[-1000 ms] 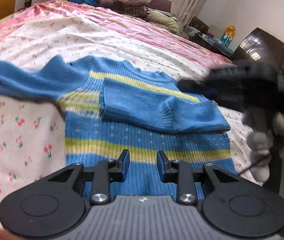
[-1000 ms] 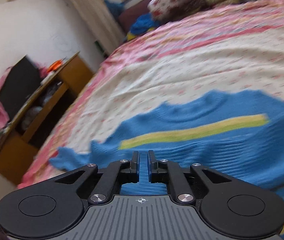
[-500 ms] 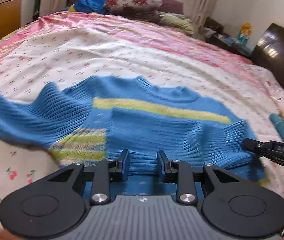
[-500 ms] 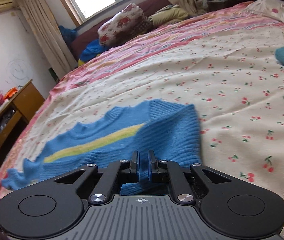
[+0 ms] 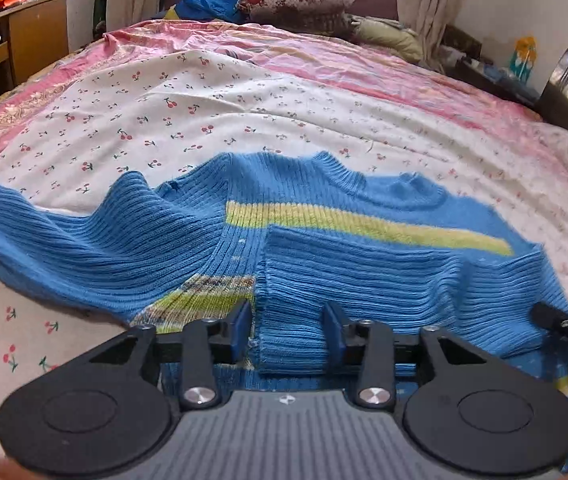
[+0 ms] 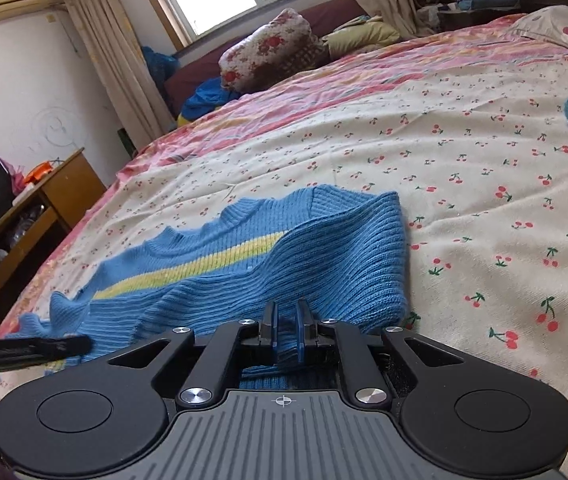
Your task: Fold small clothes
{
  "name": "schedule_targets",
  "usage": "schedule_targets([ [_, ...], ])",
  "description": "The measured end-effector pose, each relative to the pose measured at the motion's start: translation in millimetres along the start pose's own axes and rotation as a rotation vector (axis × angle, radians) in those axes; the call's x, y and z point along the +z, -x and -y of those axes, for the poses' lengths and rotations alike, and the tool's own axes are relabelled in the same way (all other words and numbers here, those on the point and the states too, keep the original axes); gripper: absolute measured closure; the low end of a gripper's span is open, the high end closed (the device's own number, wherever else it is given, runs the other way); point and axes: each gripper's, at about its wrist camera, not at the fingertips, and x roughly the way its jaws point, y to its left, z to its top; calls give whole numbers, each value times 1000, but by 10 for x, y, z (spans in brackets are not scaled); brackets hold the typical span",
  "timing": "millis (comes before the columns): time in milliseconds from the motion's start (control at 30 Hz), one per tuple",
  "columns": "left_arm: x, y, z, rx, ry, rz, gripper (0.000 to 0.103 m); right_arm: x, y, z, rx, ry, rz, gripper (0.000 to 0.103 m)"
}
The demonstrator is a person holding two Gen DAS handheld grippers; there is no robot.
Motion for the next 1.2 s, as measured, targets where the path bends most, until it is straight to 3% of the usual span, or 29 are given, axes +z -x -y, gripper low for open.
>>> schedule_targets([
  [100, 20, 0, 14, 1, -1, 0, 54, -5, 8, 3, 11, -9, -1, 91],
  [167, 33, 4, 10, -10, 6, 3, 63, -14, 10, -1, 15, -7, -1, 91],
  [233, 54, 15, 10, -23, 6, 6, 83, -16, 14, -4, 22, -9, 0, 91],
  [333, 113, 57, -35, -55, 48, 11, 91, -18, 24, -6, 25, -8, 7, 91],
  [467, 197, 163, -104, -73, 71, 47, 91, -21, 28, -1, 21, -1, 17, 91],
  [633, 280, 229, -247, -10, 70, 92, 91, -17, 72, -10, 14, 13, 47, 91],
  [833, 189, 96, -324, 55, 37, 48, 91, -19, 23, -13, -7, 38, 41, 91],
  [1000, 143, 77, -346, 63, 40, 45, 91, -19, 11, -14, -15, 48, 43, 91],
  [1067, 141, 89, -362, 70, 43, 44, 91, -2, 44, -3, -8, 42, 67, 77],
  [1200, 112, 85, -364, 82, 44, 35, 90, -1, 54, -17, -2, 54, 75, 76],
])
